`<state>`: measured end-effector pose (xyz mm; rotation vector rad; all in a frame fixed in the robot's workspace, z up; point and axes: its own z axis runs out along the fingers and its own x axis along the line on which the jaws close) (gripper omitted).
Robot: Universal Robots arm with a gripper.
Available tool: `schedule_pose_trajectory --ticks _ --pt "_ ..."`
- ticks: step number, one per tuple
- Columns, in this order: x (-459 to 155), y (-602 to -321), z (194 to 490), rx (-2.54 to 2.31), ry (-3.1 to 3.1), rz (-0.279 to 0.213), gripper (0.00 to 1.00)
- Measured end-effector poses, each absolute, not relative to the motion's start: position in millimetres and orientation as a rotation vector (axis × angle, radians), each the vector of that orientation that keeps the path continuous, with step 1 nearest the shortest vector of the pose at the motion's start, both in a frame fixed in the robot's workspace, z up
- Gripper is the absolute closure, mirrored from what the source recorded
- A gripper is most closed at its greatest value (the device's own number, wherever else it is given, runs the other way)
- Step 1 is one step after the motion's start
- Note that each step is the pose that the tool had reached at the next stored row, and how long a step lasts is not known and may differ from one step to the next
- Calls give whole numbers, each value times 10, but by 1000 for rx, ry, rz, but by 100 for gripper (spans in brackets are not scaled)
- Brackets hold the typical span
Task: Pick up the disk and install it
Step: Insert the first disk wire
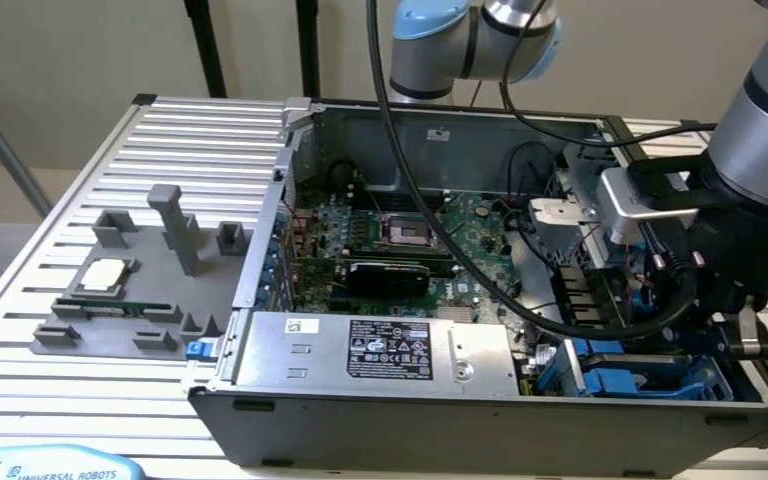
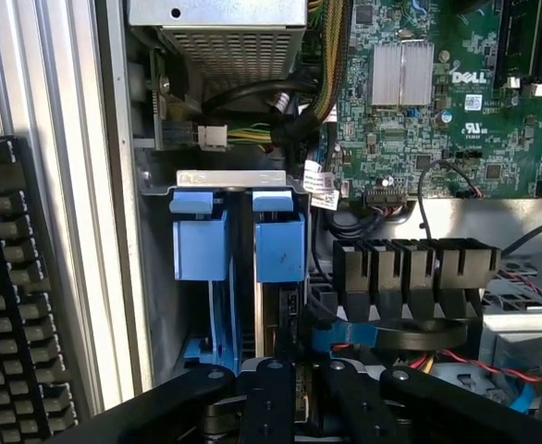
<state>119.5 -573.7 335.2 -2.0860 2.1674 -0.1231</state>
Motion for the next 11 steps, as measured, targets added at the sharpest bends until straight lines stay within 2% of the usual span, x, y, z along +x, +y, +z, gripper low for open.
schedule_pose_trajectory --ticks 11 --pt "1186 -5737 3322 -2084 2167 -127 83"
